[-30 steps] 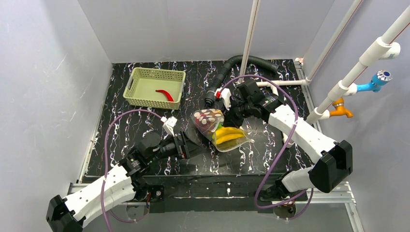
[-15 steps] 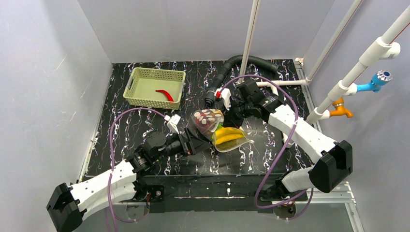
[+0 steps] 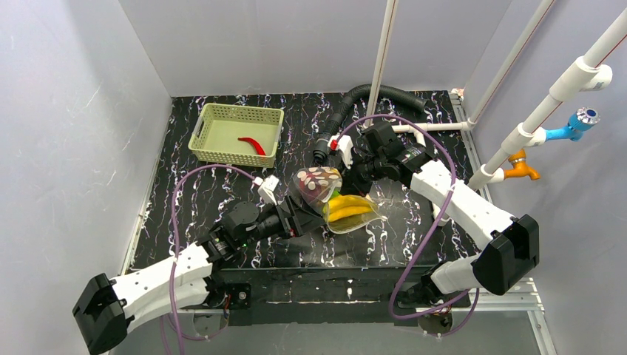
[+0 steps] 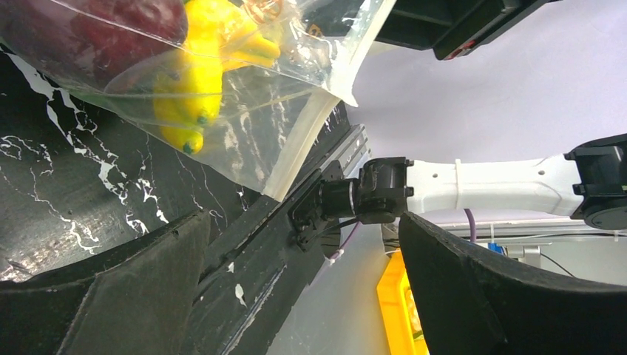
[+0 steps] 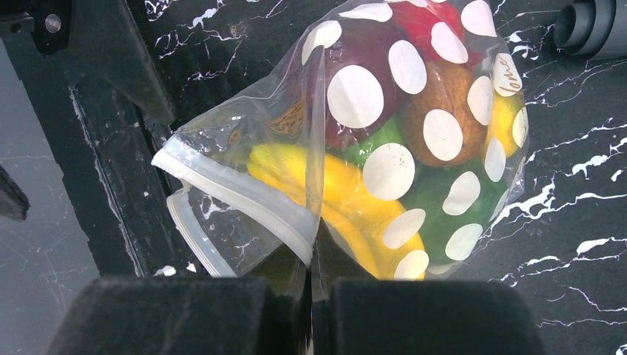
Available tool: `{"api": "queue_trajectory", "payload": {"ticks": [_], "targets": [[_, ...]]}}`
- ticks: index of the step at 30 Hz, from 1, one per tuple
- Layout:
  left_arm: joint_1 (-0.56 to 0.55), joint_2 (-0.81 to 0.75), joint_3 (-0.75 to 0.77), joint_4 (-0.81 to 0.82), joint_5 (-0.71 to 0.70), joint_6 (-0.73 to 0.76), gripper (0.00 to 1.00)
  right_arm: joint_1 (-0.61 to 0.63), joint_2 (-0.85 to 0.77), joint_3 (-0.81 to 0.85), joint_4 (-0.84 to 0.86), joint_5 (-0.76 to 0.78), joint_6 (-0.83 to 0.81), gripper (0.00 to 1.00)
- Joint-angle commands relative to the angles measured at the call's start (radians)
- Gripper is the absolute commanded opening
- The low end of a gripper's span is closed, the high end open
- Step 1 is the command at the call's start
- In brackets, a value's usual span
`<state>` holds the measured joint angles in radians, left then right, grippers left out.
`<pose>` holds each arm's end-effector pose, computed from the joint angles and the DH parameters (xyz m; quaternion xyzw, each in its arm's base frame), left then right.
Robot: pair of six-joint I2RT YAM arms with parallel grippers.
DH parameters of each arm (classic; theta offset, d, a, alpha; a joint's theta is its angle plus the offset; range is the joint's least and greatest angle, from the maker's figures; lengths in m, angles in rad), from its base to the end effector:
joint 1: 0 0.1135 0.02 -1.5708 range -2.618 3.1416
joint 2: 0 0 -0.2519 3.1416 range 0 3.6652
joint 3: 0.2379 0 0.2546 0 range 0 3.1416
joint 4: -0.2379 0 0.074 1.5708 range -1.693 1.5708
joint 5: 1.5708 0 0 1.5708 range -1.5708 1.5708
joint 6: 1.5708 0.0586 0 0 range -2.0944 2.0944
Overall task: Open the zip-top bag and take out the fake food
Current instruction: Pick up the fake fruit from the zipper food storage bag.
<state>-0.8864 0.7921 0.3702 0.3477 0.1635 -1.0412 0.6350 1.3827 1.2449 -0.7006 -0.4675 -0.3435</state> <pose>0.1348 -0.1802 0.2365 -0.0011 0.7325 -0.5911 0.3376 0.2345 0.2055 0.2925 -0.5001 0.7628 0.2646 0.3132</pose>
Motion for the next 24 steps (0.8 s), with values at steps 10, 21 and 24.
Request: {"api": "queue_trajectory", "payload": {"ticks": [10, 21, 24], "targets": [[-0.006, 0.030, -0.010, 0.035, -0.027, 0.018, 0.98, -0.005, 0.000, -0.004, 0.031, -0.036, 0.009, 0.01], [-0.006, 0.039, -0.011, 0.053, -0.023, 0.010, 0.98, -0.004, 0.003, -0.003, 0.030, -0.037, 0.009, 0.01], [-0.007, 0.039, -0.011, 0.057, -0.024, 0.007, 0.98, -0.004, 0.003, -0.002, 0.030, -0.039, 0.009, 0.01]]}}
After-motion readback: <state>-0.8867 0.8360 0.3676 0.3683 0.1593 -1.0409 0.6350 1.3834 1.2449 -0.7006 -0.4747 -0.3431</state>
